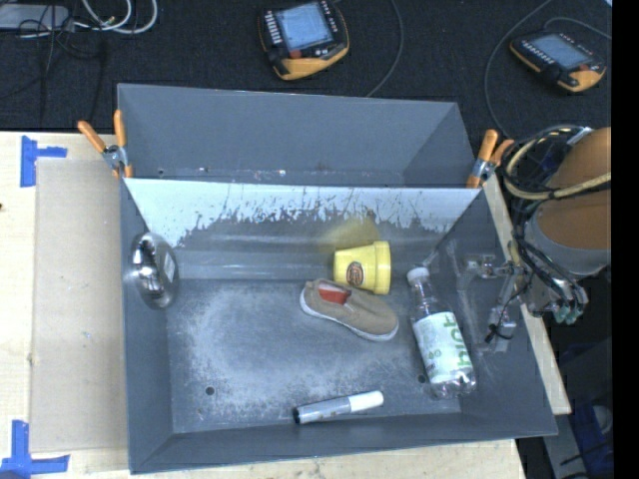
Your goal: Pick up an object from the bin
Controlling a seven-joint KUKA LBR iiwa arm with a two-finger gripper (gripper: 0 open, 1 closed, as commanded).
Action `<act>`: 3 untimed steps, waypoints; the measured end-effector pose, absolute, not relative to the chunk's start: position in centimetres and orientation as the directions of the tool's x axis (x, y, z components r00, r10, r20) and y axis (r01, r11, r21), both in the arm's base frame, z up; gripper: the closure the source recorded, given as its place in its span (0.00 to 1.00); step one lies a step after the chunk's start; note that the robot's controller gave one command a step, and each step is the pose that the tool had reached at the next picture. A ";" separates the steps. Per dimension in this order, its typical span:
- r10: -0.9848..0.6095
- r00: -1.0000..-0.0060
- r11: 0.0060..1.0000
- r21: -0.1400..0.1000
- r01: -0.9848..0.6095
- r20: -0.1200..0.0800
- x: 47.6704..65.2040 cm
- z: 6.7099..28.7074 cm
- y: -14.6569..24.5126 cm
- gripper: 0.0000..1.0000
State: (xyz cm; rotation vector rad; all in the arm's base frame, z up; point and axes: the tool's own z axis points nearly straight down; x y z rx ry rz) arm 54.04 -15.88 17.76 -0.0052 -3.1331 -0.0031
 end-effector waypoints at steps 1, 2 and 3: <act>-0.743 -0.669 0.669 0.013 -0.743 0.006 55.1 10.3 -12.4 0.00; -0.970 -0.242 0.242 0.013 -0.970 -0.002 57.9 7.8 -9.7 0.00; -1.000 -0.002 0.002 0.012 -1.000 -0.007 59.3 8.8 -8.0 0.00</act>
Offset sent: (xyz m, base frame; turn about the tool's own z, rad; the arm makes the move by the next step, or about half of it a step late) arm 0.0108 0.0330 -0.0724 -0.8406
